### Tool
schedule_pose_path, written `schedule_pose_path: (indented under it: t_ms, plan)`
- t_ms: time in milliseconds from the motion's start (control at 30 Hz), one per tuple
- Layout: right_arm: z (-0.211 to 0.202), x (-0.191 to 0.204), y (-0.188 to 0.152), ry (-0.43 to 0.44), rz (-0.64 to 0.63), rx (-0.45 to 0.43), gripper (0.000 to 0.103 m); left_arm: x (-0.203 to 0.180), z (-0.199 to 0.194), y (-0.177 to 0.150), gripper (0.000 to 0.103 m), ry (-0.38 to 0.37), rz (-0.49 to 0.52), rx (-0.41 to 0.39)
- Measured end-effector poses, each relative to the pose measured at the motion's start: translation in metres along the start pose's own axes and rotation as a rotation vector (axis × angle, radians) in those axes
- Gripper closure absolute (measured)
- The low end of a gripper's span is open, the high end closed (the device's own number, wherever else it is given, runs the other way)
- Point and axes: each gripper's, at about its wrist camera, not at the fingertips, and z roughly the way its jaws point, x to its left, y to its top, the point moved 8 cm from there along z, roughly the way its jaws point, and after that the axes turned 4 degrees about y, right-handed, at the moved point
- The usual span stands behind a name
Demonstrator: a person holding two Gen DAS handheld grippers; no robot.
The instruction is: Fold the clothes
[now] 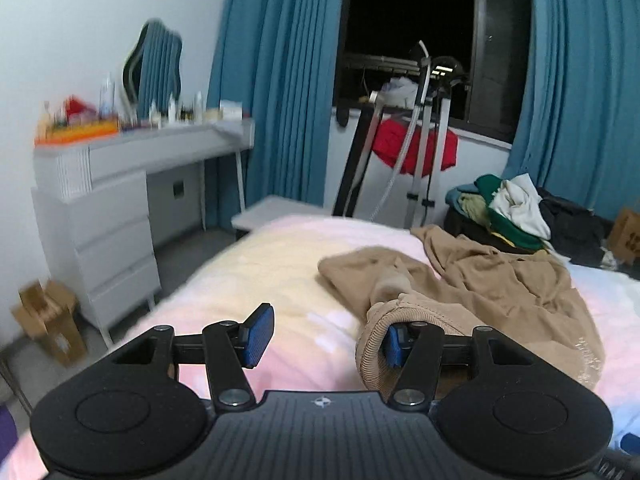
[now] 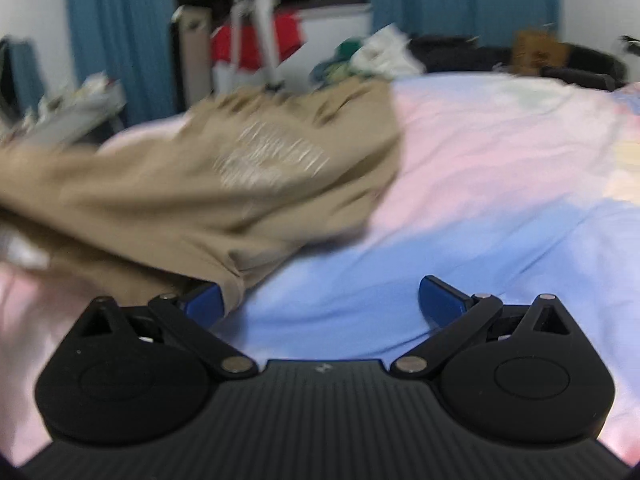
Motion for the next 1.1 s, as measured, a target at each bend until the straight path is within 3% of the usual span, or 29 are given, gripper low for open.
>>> schedule_pose_path:
  t_ms: [133,400,433,533,600,700,833,933,1000,1100]
  plan:
    - [-0.013,-0.007,0.008,0.035,0.068,-0.042,0.000,0.003,-0.006,0.003,0.045,0.007,0.013,-0.015]
    - [0.017,0.029,-0.001,0.070,-0.078,0.009,0.000,-0.005,0.002,0.000,0.045,0.014,0.030,-0.021]
    - [0.022,0.032,0.000,0.070,-0.091,0.012,0.006,-0.005,0.002,-0.002,0.045,0.019,0.031,-0.017]
    - [0.027,0.021,-0.001,0.016,-0.060,0.035,0.022,-0.006,0.005,-0.008,0.045,0.037,0.040,-0.007]
    - [0.014,0.001,0.009,-0.067,-0.007,-0.015,0.036,-0.011,0.004,-0.015,0.045,0.050,0.099,-0.013]
    - [-0.012,-0.029,0.024,-0.172,0.101,-0.113,0.035,-0.029,-0.002,-0.027,0.043,0.012,0.180,-0.014]
    - [-0.037,-0.043,0.036,-0.273,0.084,-0.226,0.034,-0.052,-0.010,-0.050,0.043,0.008,0.321,-0.019]
    - [-0.021,-0.044,0.023,-0.266,0.080,-0.139,0.034,-0.059,-0.009,-0.068,0.045,0.010,0.405,0.022]
    - [-0.009,-0.045,0.010,-0.248,0.093,-0.053,0.036,-0.059,-0.006,-0.077,0.051,-0.002,0.411,0.067]
    - [-0.004,-0.043,-0.003,-0.245,0.082,0.001,0.038,-0.056,-0.006,-0.085,0.052,-0.017,0.418,0.111]
